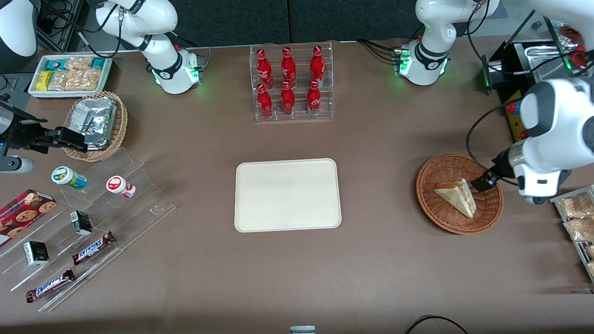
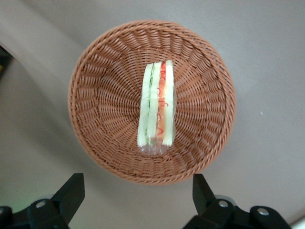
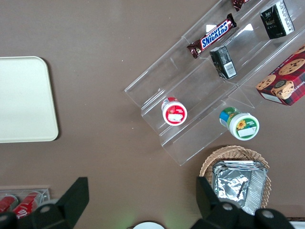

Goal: Place sandwich from basket to tray
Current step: 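Lower the left gripper and grasp the wrapped sandwich in the basket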

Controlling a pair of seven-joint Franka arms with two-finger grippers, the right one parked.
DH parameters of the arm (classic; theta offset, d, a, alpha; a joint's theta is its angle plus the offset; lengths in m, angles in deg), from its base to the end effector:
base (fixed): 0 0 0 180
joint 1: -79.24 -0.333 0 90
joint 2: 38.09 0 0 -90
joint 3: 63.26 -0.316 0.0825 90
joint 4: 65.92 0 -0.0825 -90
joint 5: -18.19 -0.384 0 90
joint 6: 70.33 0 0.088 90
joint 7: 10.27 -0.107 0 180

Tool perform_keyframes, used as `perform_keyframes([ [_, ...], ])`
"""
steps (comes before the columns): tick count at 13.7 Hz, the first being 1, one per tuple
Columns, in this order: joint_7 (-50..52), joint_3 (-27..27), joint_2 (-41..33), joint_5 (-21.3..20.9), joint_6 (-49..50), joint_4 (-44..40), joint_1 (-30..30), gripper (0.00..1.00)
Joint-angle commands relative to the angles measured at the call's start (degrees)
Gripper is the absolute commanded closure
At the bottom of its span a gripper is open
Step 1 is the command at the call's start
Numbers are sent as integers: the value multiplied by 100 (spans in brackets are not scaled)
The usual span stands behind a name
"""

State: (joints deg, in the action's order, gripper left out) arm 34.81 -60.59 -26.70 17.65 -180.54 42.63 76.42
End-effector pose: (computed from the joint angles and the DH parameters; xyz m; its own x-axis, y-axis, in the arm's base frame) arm 0.5858 0.0032 0.3861 0.6968 0.7072 -0.1199 0.6971 -0.7071 -0.1188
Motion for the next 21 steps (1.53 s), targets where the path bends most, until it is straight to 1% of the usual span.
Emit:
perform_keyframes([
  [1,361,-22,266,-43,-280,25,62,0],
  [3,588,-22,459,-43,-613,191,54,0],
  [6,651,-22,626,-43,-1290,578,54,0],
  [9,651,-30,890,-61,-1511,658,54,0],
  [11,660,-30,1022,-262,-1582,684,54,0],
  [15,817,-39,1312,-281,-2257,860,36,0],
  [16,870,-39,1382,-281,-2329,860,36,3],
  [17,914,-39,1392,-281,-2355,851,36,39],
  [18,958,-39,1383,-281,-2356,851,36,71],
  [19,985,-39,1357,-289,-2347,834,36,84],
  [20,976,-39,1313,-281,-2295,790,36,84],
  [21,968,-39,1243,-289,-2242,729,36,88],
])
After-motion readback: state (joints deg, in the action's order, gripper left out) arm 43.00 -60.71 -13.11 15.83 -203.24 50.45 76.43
